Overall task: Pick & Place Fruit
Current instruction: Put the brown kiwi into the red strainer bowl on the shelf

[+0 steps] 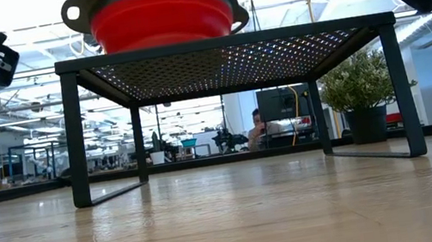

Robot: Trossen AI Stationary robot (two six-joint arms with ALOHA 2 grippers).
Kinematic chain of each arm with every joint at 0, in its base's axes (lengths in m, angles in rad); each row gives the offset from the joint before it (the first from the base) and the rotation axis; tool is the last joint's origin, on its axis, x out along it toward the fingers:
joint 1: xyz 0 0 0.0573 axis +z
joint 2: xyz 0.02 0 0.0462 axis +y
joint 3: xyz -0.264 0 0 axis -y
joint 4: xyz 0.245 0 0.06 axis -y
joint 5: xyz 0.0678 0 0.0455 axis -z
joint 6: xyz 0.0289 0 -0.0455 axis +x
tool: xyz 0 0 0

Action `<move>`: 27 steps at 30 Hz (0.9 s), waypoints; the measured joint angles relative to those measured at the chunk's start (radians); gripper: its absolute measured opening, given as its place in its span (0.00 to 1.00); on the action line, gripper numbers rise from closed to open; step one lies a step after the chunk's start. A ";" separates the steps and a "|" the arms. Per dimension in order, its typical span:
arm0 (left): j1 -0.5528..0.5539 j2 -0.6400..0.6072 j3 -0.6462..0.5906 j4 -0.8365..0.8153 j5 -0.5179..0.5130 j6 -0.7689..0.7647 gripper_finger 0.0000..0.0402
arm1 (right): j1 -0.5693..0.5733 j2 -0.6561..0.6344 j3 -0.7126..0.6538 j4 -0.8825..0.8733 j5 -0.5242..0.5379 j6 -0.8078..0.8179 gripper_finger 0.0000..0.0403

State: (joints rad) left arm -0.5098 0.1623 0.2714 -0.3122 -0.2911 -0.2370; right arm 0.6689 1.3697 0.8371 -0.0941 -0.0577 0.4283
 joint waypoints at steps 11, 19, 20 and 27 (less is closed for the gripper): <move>0.000 0.001 0.000 0.004 -0.033 0.041 0.05 | 0.000 0.000 0.000 -0.070 0.000 -0.052 0.57; 0.000 0.001 0.000 0.033 -0.059 0.017 0.01 | 0.000 0.000 0.000 -0.065 0.000 -0.074 0.57; 0.000 0.001 0.000 0.032 -0.059 0.025 0.01 | 0.000 0.000 0.000 -0.065 0.000 -0.074 0.58; 0.000 0.001 0.000 0.026 -0.060 0.083 0.04 | 0.000 0.000 0.000 -0.060 0.002 -0.078 0.58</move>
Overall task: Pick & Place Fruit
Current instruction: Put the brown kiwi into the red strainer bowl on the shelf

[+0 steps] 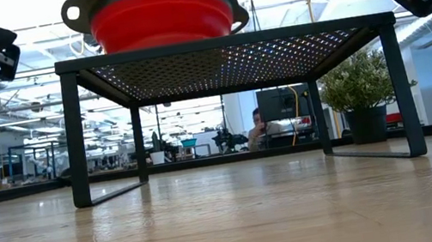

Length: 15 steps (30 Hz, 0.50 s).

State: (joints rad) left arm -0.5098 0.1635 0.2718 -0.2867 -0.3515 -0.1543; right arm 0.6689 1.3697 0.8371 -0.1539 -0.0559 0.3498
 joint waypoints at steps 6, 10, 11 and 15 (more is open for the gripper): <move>0.000 0.000 0.000 -0.009 0.007 -0.001 0.04 | 0.000 0.000 0.000 0.006 0.001 0.000 0.58; 0.000 0.000 0.000 -0.041 -0.017 -0.004 0.02 | 0.000 0.000 0.000 0.014 0.001 0.000 0.58; 0.000 0.000 0.000 -0.040 -0.016 0.000 0.02 | 0.000 0.000 0.000 0.014 0.002 0.000 0.58; 0.000 -0.001 0.000 -0.033 -0.011 0.051 0.00 | 0.000 0.000 0.000 0.015 0.002 0.000 0.58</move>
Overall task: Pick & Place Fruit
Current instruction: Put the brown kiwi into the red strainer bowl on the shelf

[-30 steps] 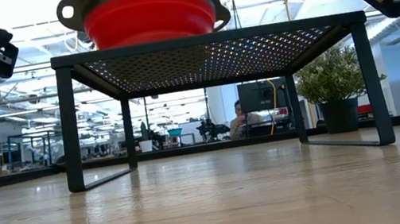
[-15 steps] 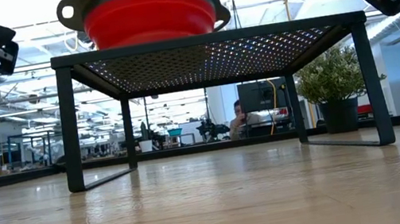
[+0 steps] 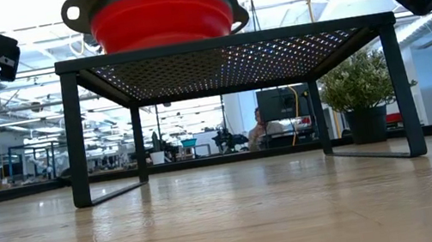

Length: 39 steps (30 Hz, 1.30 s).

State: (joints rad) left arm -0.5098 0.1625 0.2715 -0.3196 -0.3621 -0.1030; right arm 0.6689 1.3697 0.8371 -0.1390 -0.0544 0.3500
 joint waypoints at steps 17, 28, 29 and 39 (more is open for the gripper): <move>0.000 -0.001 0.000 0.002 0.099 0.045 0.05 | -0.008 0.037 0.000 -0.001 -0.003 -0.056 0.58; 0.000 -0.161 0.001 -0.005 0.126 0.120 0.05 | -0.008 0.035 0.000 0.000 -0.003 -0.024 0.58; 0.000 -0.155 0.003 0.001 0.127 0.126 0.05 | -0.008 0.035 0.000 0.001 -0.002 -0.024 0.58; 0.001 -0.157 -0.126 0.132 0.225 0.090 0.05 | -0.008 0.035 0.000 0.016 0.000 -0.076 0.58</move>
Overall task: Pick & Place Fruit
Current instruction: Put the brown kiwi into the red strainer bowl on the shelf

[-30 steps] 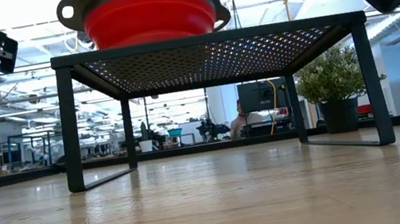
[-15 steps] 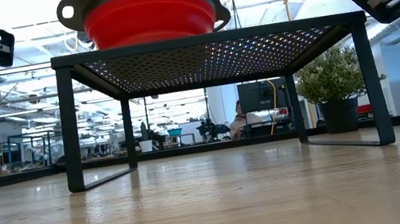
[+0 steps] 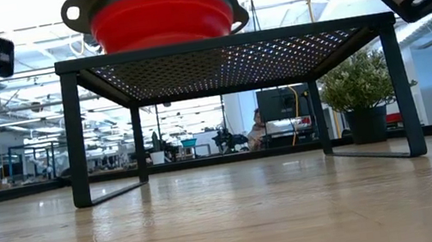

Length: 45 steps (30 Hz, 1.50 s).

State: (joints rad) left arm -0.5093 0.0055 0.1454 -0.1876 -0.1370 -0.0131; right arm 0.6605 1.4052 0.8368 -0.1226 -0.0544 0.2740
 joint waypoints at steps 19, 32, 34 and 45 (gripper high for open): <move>0.004 0.008 -0.109 0.158 0.036 -0.018 0.05 | 0.000 0.001 -0.018 0.045 0.000 -0.215 0.57; 0.004 0.008 -0.109 0.156 0.035 -0.017 0.05 | -0.001 0.057 -0.040 0.076 -0.003 -0.319 0.57; 0.004 0.008 -0.109 0.156 0.035 -0.017 0.05 | -0.001 0.087 -0.040 0.126 -0.003 -0.340 0.57; 0.004 0.008 -0.110 0.155 0.035 -0.017 0.05 | 0.007 0.175 -0.040 0.202 -0.030 -0.373 0.57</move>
State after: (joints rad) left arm -0.5049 0.0139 0.0357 -0.0324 -0.1020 -0.0303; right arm 0.6673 1.5805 0.7971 0.0794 -0.0840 -0.0993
